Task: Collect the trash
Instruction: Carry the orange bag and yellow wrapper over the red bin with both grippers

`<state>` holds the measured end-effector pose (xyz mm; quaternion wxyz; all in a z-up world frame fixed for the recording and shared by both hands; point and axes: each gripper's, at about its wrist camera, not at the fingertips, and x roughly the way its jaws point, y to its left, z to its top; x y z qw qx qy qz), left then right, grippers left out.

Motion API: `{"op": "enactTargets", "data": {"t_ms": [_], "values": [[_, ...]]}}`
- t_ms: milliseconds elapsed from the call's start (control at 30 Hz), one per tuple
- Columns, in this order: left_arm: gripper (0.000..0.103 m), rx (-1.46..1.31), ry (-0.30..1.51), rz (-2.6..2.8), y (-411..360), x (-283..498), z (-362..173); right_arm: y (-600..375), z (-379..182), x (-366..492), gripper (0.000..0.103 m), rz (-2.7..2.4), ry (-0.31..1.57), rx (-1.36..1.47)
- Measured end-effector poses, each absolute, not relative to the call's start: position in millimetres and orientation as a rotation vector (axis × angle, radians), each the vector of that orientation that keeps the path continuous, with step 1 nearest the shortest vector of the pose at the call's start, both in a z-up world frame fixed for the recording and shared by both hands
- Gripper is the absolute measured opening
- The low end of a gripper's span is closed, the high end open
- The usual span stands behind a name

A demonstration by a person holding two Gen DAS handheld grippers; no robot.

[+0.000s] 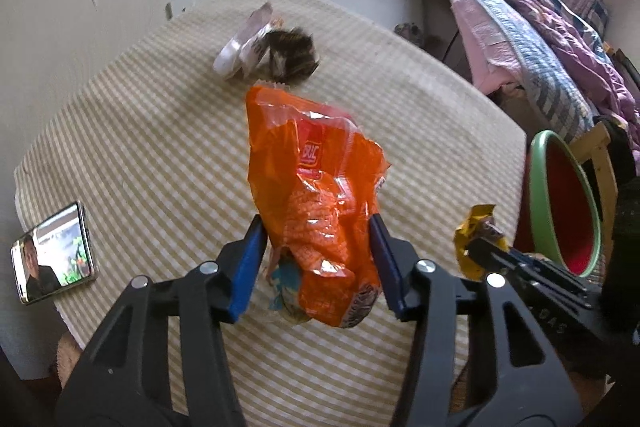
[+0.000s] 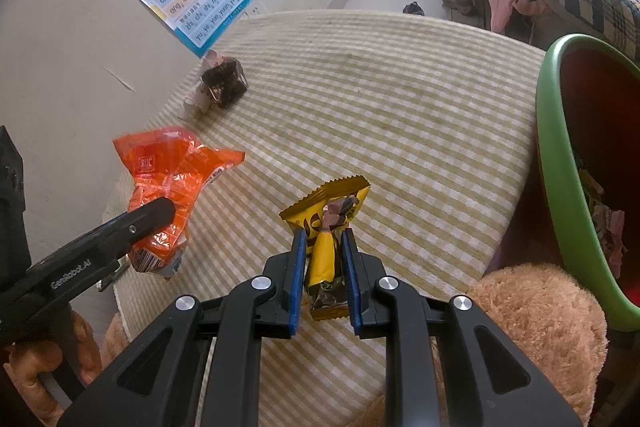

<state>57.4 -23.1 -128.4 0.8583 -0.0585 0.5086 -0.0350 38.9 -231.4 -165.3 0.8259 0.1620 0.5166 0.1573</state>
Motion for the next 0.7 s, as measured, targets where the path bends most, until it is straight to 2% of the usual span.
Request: {"op": "enactTargets", "data": {"t_ms": [400, 700], "values": [[0.050, -0.129, 0.977, -0.206, -69, 56, -83, -305, -109, 27, 0.019, 0.200, 0.935, 0.416], [0.050, -0.083, 0.973, -0.441, -162, 60, -72, -390, -115, 6, 0.019, -0.005, 0.921, 0.491]]}}
